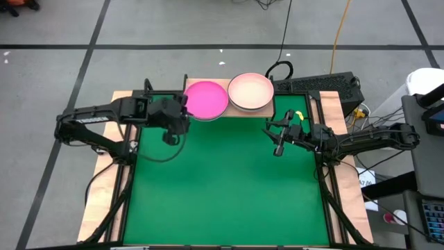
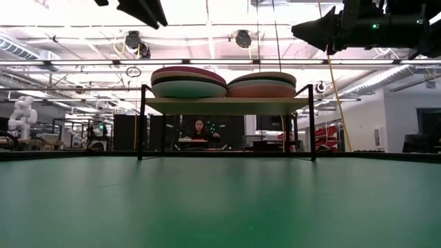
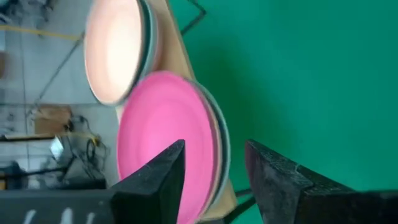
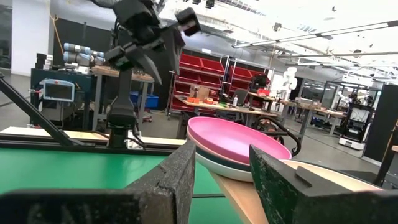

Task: Place and stack plates onto a shelf
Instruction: Return to Home Position

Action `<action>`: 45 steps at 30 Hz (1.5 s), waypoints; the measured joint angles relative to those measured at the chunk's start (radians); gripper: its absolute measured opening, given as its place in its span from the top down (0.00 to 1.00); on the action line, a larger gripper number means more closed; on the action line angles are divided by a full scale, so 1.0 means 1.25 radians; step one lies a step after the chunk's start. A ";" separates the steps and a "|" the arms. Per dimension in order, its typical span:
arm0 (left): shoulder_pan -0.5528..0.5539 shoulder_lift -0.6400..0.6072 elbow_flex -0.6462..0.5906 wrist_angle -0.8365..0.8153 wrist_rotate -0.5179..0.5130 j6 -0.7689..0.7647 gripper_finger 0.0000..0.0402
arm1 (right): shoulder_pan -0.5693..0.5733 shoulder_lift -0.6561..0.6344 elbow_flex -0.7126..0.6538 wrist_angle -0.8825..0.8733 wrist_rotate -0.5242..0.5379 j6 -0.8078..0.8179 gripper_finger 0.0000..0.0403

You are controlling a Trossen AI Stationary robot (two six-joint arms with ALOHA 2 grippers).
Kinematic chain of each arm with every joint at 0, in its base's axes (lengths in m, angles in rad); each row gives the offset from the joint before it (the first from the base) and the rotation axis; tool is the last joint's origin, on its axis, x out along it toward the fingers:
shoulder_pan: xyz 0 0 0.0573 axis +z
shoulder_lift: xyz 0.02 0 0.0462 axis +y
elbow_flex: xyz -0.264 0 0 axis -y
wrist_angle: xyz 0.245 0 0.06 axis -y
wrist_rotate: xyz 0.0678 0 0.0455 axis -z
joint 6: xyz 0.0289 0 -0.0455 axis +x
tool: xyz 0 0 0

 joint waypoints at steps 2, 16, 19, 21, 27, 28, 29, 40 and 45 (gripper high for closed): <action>-0.019 -0.008 0.000 0.009 0.000 -0.039 0.60 | 0.000 0.000 0.000 -0.001 0.000 0.000 0.67; -0.072 -0.021 0.000 0.107 -0.049 -0.245 0.66 | 0.000 0.000 0.000 -0.010 0.000 0.000 0.67; -0.064 -0.021 0.000 0.184 -0.054 -0.276 0.66 | 0.000 0.000 0.000 -0.010 0.000 0.000 0.67; -0.057 -0.021 0.000 0.262 -0.072 -0.269 0.66 | 0.000 0.000 0.000 -0.009 0.000 0.000 0.67; -0.038 -0.021 0.000 0.490 -0.126 -0.272 0.66 | 0.000 0.000 0.000 -0.010 0.000 0.000 0.67; -0.036 -0.021 0.000 0.519 -0.126 -0.276 0.66 | 0.000 0.000 0.000 -0.010 0.000 0.000 0.67; -0.036 -0.021 0.000 0.541 -0.126 -0.278 0.66 | 0.000 0.000 0.000 -0.010 0.000 0.000 0.67; -0.037 -0.055 -0.001 0.558 -0.141 -0.271 0.69 | 0.001 -0.001 0.000 0.026 -0.003 0.022 0.67; -0.040 -0.122 0.000 0.500 -0.141 -0.303 0.84 | 0.019 -0.026 0.000 0.038 -0.088 0.021 0.67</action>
